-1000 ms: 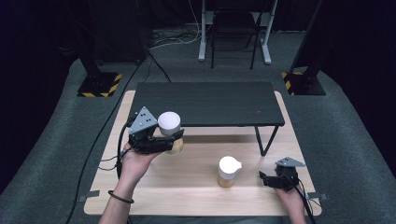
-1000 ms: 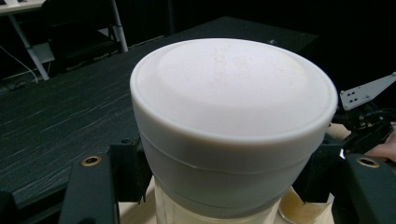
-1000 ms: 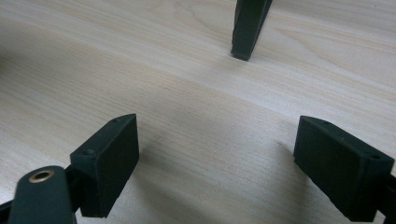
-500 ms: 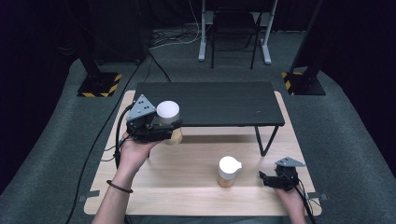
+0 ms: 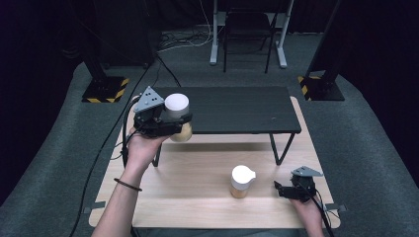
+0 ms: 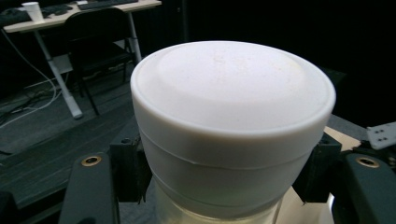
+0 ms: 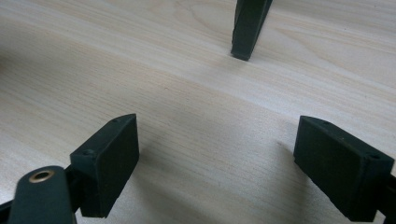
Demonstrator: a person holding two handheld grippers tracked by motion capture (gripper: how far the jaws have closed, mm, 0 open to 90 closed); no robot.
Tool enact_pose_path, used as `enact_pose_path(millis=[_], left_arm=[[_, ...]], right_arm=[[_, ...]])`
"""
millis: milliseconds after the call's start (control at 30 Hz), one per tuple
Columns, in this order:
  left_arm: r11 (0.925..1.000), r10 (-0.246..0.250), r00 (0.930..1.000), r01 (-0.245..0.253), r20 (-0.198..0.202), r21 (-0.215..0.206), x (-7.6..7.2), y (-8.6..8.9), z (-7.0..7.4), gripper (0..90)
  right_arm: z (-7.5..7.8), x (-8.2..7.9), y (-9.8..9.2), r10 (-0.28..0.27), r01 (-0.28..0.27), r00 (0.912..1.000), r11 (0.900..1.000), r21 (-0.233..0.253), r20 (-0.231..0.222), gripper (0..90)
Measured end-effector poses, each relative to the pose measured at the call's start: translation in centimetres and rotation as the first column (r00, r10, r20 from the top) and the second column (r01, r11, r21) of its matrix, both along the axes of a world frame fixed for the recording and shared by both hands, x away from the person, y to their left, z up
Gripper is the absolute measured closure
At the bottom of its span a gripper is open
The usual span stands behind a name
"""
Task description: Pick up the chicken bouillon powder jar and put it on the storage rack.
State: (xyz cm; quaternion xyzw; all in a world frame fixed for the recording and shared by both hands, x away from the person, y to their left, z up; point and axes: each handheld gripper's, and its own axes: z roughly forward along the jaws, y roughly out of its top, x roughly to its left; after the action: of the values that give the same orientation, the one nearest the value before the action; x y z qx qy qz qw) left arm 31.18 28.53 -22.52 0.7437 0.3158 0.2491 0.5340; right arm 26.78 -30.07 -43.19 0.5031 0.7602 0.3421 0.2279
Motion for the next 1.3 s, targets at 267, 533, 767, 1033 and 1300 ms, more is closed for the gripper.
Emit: enact_pose_path(millis=[267,533,767,1033,1300], left_arm=[[0.9992,0.04,0.9992,-0.04,0.008,-0.005,1.6,-0.4,0.0,34.2],[0.9977,0.065,0.9978,-0.065,0.015,-0.016,2.6,-1.3,-0.2,34.2],[0.9961,0.086,0.9961,-0.086,0.02,-0.017,3.7,-2.3,-0.6,34.2],[0.996,0.087,0.9961,-0.086,0.019,-0.022,4.0,-2.4,-0.8,34.1],[0.9944,0.105,0.9945,-0.104,0.004,-0.018,3.7,-2.0,-0.4,25.7]], right_arm=[[0.0,0.0,0.0,0.0,0.0,1.0,1.0,0.0,0.0,13.1],[0.0,0.0,0.0,0.0,0.0,1.0,1.0,-0.001,0.0,13.1],[0.0,0.0,0.0,0.001,-0.001,1.0,1.0,0.0,0.0,13.1],[0.0,0.0,0.0,0.001,-0.001,1.0,1.0,-0.001,0.0,13.1],[0.0,0.0,0.0,0.001,-0.001,1.0,1.0,-0.002,0.0,13.1]])
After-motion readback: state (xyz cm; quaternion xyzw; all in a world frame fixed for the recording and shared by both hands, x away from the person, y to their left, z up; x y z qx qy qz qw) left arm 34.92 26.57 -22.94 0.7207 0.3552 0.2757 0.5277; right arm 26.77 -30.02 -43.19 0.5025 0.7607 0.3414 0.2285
